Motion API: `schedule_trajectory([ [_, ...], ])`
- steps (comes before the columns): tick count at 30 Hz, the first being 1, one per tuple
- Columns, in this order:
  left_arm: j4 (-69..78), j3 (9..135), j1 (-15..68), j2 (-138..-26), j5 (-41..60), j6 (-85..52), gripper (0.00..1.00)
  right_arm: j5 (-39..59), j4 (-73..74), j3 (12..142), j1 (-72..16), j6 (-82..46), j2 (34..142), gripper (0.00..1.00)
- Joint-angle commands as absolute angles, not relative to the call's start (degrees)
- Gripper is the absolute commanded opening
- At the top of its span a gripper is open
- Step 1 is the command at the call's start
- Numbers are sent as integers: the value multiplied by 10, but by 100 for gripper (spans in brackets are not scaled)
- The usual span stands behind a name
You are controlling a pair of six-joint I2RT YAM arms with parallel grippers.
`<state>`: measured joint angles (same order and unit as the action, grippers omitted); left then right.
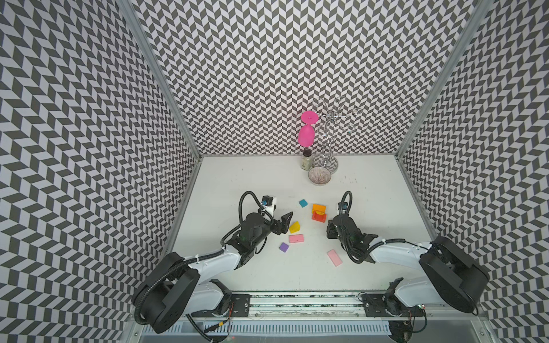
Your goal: Build the wood block tower
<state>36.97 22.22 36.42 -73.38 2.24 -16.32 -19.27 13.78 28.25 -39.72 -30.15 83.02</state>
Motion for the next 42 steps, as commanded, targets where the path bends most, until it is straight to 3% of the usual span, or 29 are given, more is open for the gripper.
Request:
schedule_trajectory([
  [1, 368, 249, 373, -755, 61, -187, 79, -161, 172, 307, -386, -288, 865, 17],
  [8, 352, 293, 386, -810, 61, -185, 72, -154, 180, 326, -376, -286, 907, 16],
  [18, 336, 322, 391, -844, 52, -180, 71, -147, 179, 344, -360, -285, 935, 15],
  [42, 338, 338, 400, -872, 52, -180, 69, -108, 194, 292, -368, -286, 885, 16],
])
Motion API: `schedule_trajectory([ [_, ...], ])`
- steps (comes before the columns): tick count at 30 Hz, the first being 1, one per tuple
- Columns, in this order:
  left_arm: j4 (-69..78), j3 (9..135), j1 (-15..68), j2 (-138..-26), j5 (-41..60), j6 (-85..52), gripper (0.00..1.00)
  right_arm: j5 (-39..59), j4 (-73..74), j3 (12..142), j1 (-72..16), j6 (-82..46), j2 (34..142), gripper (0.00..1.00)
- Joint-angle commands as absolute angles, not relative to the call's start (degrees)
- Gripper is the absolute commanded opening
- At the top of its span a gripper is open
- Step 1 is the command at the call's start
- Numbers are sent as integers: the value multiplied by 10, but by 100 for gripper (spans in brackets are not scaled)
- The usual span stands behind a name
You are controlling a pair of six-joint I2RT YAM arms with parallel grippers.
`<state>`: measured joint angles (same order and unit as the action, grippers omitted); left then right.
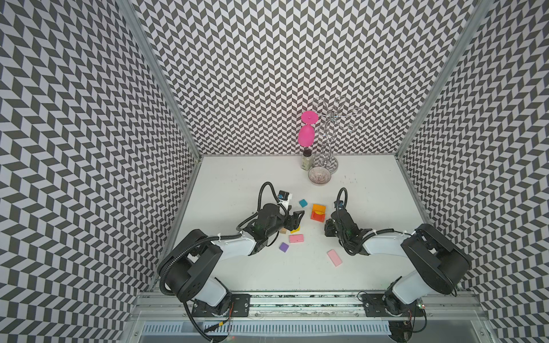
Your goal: Build the wood block tower
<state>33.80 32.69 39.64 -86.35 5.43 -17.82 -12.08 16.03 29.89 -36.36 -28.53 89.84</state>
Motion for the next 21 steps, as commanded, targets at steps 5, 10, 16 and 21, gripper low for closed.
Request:
schedule_trajectory([
  [5, 339, 339, 403, -875, 52, -181, 69, -102, 200, 292, -371, -286, 893, 22],
  [10, 339, 342, 403, -877, 53, -180, 69, -101, 202, 298, -371, -285, 903, 25],
  [16, 334, 344, 403, -877, 50, -177, 69, -111, 200, 313, -371, -288, 924, 26],
  [21, 332, 344, 403, -874, 47, -174, 69, -120, 197, 318, -371, -292, 933, 25],
])
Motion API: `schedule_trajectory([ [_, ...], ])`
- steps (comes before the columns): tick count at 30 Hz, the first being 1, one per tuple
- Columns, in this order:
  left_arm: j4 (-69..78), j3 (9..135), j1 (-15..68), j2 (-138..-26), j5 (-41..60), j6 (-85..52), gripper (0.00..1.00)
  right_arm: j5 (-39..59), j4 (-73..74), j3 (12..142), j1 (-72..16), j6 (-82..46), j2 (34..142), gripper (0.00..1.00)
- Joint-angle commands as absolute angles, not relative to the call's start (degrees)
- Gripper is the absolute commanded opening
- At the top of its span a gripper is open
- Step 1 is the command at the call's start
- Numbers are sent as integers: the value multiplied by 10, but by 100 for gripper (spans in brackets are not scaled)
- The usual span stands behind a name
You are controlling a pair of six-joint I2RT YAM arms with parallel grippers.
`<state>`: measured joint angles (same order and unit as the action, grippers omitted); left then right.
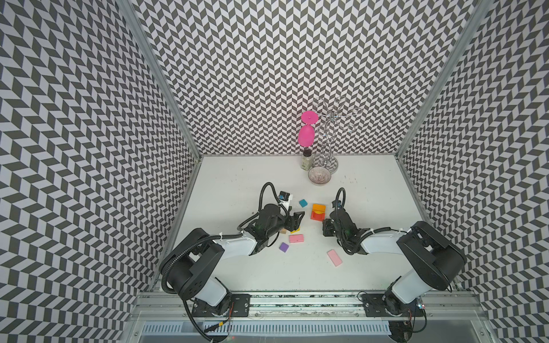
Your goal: Build the wood block tower
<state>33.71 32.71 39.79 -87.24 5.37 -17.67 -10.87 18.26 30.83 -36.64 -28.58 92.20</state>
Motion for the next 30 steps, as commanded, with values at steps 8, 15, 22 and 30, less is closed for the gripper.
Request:
schedule_trajectory([
  [8, 329, 345, 403, -875, 47, -171, 69, -128, 190, 324, -370, -292, 937, 24],
  [15, 329, 348, 403, -882, 48, -171, 68, -129, 185, 328, -370, -291, 938, 24],
  [22, 341, 352, 406, -900, 71, -180, 58, -133, 173, 313, -371, -291, 896, 28],
  [30, 361, 377, 411, -955, 106, -211, 21, -170, 148, 290, -370, -292, 832, 31],
])
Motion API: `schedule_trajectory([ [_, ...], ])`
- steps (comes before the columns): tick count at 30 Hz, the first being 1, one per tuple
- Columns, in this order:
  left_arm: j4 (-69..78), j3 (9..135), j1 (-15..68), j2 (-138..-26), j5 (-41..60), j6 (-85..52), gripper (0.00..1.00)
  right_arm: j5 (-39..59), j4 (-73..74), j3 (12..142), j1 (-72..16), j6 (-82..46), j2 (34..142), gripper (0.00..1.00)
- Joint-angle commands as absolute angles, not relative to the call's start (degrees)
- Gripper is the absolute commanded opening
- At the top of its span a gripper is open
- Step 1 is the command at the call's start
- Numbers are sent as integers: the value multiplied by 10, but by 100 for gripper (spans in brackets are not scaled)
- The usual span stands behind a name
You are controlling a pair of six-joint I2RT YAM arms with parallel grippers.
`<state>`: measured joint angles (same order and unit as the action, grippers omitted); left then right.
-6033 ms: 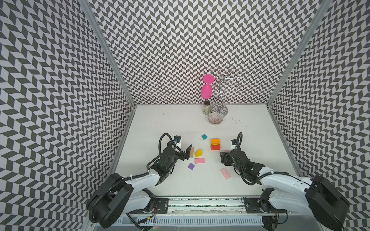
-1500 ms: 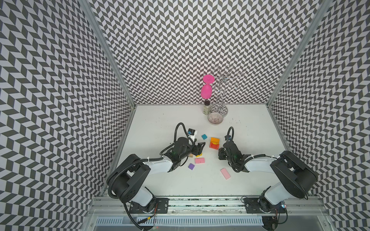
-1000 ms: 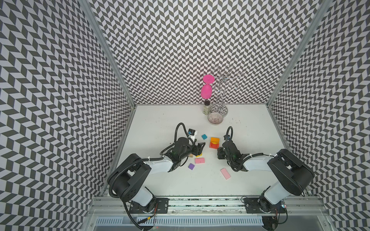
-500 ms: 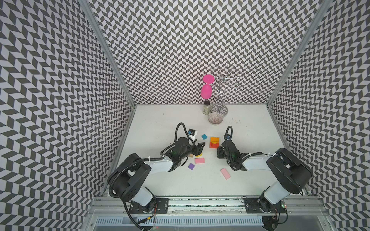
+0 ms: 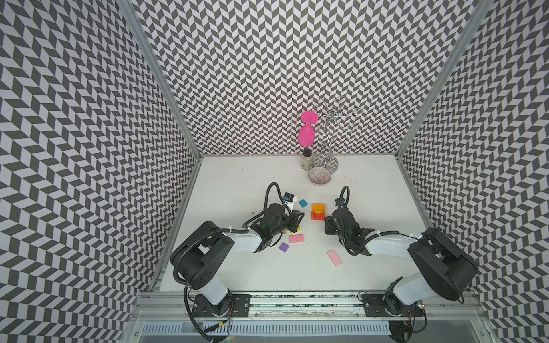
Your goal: Build the wood block tower
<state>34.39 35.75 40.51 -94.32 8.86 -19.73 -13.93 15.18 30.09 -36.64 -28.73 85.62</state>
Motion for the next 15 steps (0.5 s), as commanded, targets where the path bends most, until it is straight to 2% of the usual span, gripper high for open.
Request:
schedule_trajectory([
  [1, 360, 380, 413, -961, 104, -211, 18, -178, 143, 287, -370, -292, 825, 31],
  [15, 312, 448, 428, -1046, 35, -210, 7, -219, 127, 237, -361, -299, 747, 36],
])
